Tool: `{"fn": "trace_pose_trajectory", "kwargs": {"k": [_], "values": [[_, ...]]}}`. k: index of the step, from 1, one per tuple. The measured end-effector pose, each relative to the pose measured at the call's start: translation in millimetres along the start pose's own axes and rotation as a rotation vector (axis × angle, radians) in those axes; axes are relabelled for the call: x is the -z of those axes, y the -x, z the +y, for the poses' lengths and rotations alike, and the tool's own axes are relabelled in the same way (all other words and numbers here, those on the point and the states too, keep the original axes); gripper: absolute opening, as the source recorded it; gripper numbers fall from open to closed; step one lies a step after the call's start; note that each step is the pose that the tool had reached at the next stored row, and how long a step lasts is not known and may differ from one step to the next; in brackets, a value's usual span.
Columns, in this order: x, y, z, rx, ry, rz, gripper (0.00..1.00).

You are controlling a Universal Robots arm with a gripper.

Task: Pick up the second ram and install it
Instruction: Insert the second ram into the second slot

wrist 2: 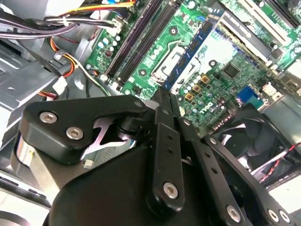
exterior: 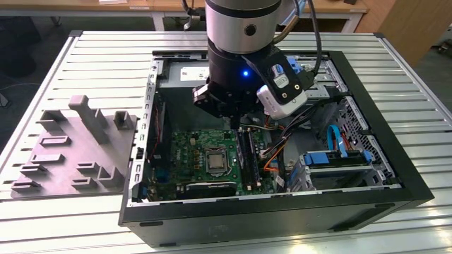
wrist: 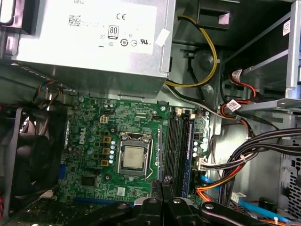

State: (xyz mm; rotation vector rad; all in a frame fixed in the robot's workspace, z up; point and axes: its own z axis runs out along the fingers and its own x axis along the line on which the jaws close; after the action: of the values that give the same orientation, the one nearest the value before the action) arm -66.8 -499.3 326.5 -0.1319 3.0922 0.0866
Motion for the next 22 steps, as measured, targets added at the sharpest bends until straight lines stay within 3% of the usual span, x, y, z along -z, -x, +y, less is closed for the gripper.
{"fn": "trace_pose_trajectory", "kwargs": {"k": [13, 19, 22], "values": [[-3.1, 10.7, -1.1, -0.031, -0.0011, -0.0014, 0.12], [-3.1, 11.5, -0.6, -0.031, -0.0013, -0.0012, 0.12], [-3.4, 16.4, -1.0, -0.031, -0.0012, -0.0013, 0.12]]}}
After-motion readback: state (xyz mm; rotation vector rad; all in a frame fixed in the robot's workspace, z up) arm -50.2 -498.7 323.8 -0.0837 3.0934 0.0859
